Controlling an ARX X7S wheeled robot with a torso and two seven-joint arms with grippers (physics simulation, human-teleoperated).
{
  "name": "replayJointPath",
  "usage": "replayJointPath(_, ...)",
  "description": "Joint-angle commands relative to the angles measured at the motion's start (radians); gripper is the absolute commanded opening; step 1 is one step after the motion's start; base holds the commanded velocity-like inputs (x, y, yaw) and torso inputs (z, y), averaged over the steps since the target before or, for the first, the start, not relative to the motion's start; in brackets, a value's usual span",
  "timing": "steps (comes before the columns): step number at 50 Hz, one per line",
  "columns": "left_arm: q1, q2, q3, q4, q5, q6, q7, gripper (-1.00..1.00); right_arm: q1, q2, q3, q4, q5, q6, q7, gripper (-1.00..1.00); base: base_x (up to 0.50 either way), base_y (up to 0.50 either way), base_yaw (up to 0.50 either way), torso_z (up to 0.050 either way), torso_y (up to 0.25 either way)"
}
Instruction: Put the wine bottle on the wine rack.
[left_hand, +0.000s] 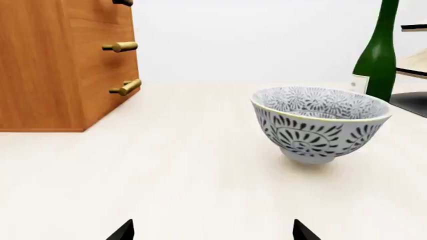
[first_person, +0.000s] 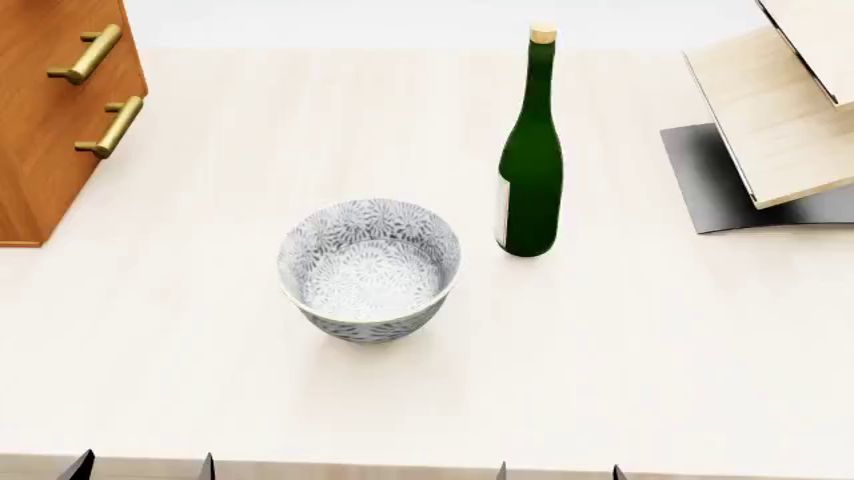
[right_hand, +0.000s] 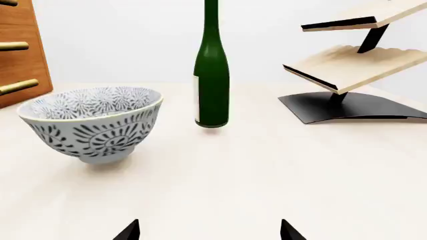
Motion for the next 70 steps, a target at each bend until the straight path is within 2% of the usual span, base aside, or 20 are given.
replayJointPath(1, 0.000, -0.015, 0.017, -0.003, -0.015, 0.004, -0.017, 1.00, 0.000, 0.020, -0.025, 0.001, 0.020, -0.002, 0.025, 1.00, 0.00, 0.00, 0.00, 0.000, 0.000)
replayJointPath(16, 0.023, -0.057, 0.062, 0.073, -0.050, -0.016, -0.068, 1.00, -0.030, 0.059, -0.063, -0.100, 0.045, 0.021, 0.071, 1.00, 0.00, 0.00, 0.00, 0.000, 0.000)
replayJointPath(22, 0.068, -0.073, 0.077, 0.220, -0.035, -0.049, -0.095, 1.00, -0.093, 0.078, -0.069, -0.313, 0.082, 0.088, 0.074, 1.00, 0.00, 0.00, 0.00, 0.000, 0.000)
replayJointPath(31, 0.124, -0.095, 0.092, 0.389, -0.020, -0.066, -0.120, 1.00, -0.154, 0.101, -0.065, -0.502, 0.130, 0.114, 0.081, 1.00, 0.00, 0.00, 0.00, 0.000, 0.000)
replayJointPath(37, 0.157, -0.105, 0.092, 0.458, -0.018, -0.024, -0.137, 1.00, -0.186, 0.107, -0.060, -0.557, 0.174, 0.054, 0.073, 1.00, 0.00, 0.00, 0.00, 0.000, 0.000)
replayJointPath(51, 0.231, -0.118, 0.079, 0.525, -0.004, 0.186, -0.198, 1.00, -0.254, 0.101, -0.061, -0.593, 0.066, -0.242, 0.128, 1.00, 0.00, 0.00, 0.00, 0.000, 0.000)
replayJointPath(56, 0.255, -0.119, 0.072, 0.527, -0.005, 0.286, -0.218, 1.00, -0.263, 0.100, -0.059, -0.589, 0.054, -0.308, 0.144, 1.00, 0.00, 0.00, 0.00, 0.000, 0.000)
replayJointPath(64, 0.283, -0.124, 0.078, 0.517, 0.034, 0.435, -0.246, 1.00, -0.274, 0.102, -0.057, -0.538, 0.067, -0.505, 0.154, 1.00, 0.00, 0.00, 0.00, 0.000, 0.000)
replayJointPath(70, 0.287, -0.127, 0.079, 0.501, 0.049, 0.483, -0.263, 1.00, -0.273, 0.108, -0.060, -0.514, 0.067, -0.555, 0.162, 1.00, 0.00, 0.00, 0.00, 0.000, 0.000)
